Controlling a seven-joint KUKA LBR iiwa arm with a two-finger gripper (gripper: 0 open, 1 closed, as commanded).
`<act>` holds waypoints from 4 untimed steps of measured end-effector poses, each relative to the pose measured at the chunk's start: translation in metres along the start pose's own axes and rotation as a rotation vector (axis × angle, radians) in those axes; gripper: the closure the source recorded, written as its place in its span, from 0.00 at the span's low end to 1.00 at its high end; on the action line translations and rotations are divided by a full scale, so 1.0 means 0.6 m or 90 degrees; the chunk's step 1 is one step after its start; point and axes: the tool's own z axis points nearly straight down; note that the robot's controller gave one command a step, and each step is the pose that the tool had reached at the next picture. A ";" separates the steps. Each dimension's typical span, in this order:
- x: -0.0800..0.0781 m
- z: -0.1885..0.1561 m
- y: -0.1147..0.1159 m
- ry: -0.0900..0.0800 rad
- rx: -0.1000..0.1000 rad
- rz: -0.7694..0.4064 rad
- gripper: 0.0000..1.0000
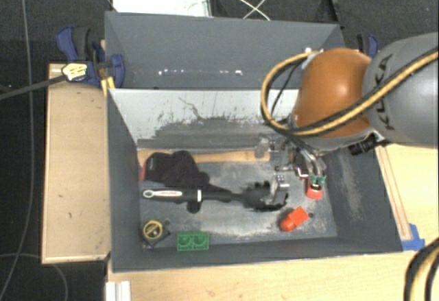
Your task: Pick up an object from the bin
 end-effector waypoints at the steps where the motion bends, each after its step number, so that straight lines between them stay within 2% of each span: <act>1: -0.003 -0.008 0.000 -0.005 0.000 0.001 0.00; 2: 0.011 0.162 0.079 -0.002 -0.001 0.114 0.00; 3: 0.043 0.085 0.118 -0.011 -0.001 0.123 0.00; 4: 0.027 0.110 0.107 -0.005 0.000 0.161 0.00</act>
Offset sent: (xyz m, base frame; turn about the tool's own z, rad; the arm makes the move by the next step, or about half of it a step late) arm -0.0066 0.0461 -0.0957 0.1804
